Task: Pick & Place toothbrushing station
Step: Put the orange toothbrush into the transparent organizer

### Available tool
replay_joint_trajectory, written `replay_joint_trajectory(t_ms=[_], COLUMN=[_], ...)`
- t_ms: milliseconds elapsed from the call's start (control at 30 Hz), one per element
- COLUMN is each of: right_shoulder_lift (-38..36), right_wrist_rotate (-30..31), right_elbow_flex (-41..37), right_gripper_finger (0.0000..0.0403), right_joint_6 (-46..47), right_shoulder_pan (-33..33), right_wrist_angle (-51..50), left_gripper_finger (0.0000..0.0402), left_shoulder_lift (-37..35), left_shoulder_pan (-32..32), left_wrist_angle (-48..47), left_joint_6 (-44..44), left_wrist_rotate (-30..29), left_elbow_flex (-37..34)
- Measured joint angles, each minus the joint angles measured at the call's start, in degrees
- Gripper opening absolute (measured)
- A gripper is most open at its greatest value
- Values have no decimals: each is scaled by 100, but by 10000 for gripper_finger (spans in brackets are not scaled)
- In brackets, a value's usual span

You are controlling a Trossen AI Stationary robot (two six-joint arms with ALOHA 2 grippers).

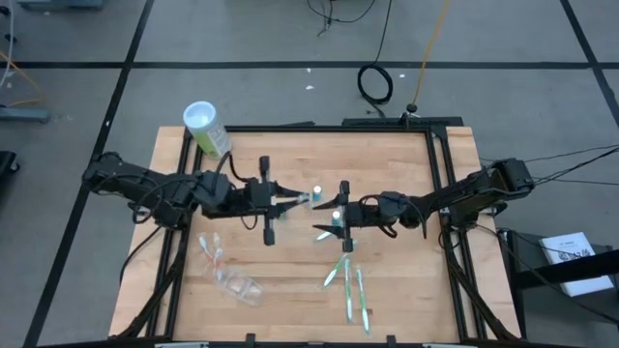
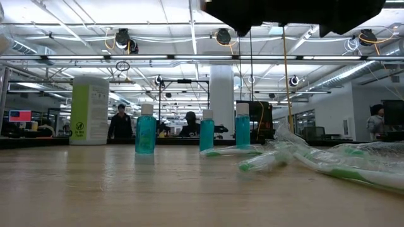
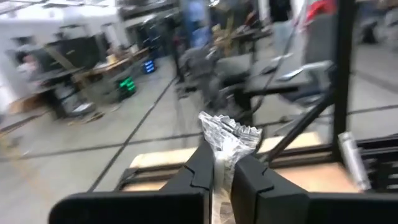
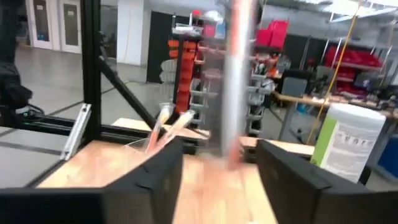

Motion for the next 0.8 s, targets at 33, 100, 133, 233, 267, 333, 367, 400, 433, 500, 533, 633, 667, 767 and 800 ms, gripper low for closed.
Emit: replay_joint_trajectory(t_ms=[33, 100, 133, 233, 267, 333, 367, 400, 433, 500, 533, 633, 667, 767, 800], right_shoulder_lift=[-90, -340, -449, -886, -1044, -1371, -1548, -1721, -1881, -2202, -2338, -2675, -2775, -3037, -3115], right_wrist_rotate=[-2, -8, -17, -22, -22, -24, -26, -23, -19, -5, -2, -3, -2, 42, 157], right_elbow_flex=[0, 0, 0, 0, 0, 0, 0, 0, 0, 0, 0, -114, -208, -489, -588], right_gripper_finger=[219, 248, 260, 290, 297, 308, 311, 314, 315, 317, 317, 317, 318, 318, 318], right_joint_6=[63, 147, 201, 416, 489, 533, 534, 549, 592, 691, 727, 852, 858, 855, 851], right_shoulder_pan=[2, 2, 2, 16, 29, 39, 42, 40, 37, 35, 35, 35, 35, 35, 35], right_wrist_angle=[-152, -643, -850, -1691, -1994, -2472, -2748, -2984, -3172, -3577, -3767, -4006, -4009, -3825, -3697], left_gripper_finger=[23, 16, 11, 10, 12, 12, 9, 7, 6, 8, 10, 8, 6, 8, 10], left_shoulder_lift=[-62, -150, -205, -407, -469, -552, -575, -594, -621, -697, -748, -892, -945, -1131, -1186], left_shoulder_pan=[-54, -156, -194, -440, -537, -779, -932, -1102, -1302, -1701, -1913, -2542, -2733, -3210, -3356], left_wrist_angle=[-164, -434, -559, -1244, -1513, -2090, -2378, -2623, -2782, -2947, -2981, -3025, -3038, -3038, -3029], left_joint_6=[-37, -131, -220, -727, -966, -1479, -1754, -2039, -2315, -2818, -3051, -3654, -3861, -4557, -4775], left_wrist_rotate=[-223, -544, -570, -691, -785, -1068, -1250, -1468, -1727, -2351, -2647, -3338, -3439, -3496, -3531], left_elbow_flex=[0, 0, 0, 0, 0, 0, 0, -15, -66, -201, -300, -713, -865, -1278, -1396])
